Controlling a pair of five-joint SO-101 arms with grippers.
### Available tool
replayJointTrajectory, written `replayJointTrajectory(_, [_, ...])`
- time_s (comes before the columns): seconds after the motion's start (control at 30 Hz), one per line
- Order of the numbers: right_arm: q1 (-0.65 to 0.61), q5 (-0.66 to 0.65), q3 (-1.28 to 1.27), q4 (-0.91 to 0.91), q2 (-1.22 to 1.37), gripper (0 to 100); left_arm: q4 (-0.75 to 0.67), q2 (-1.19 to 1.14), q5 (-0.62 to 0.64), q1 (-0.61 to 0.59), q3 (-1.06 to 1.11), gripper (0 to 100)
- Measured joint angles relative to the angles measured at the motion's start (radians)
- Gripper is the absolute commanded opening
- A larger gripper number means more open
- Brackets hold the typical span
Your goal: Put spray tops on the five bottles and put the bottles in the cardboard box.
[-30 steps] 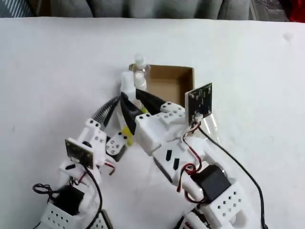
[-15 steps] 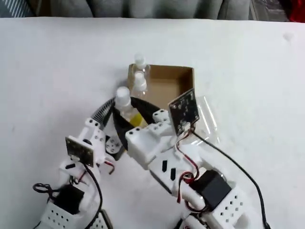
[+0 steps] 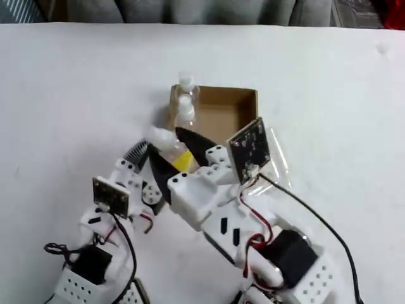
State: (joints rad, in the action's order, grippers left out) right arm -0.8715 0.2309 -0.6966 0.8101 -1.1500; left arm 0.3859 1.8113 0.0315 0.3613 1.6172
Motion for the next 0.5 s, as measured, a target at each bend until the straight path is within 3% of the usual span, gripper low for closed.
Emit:
replayJointTrajectory(0.3, [0.005,0.0,0.117,0.178,-0.002,16.6,0.199,0.0,0.0,0.0,-0.074,2])
replayJointTrajectory(0.5, [0.135,0.0,0.12,0.229,-0.008,0.7,0.199,0.0,0.0,-0.015,-0.078,2])
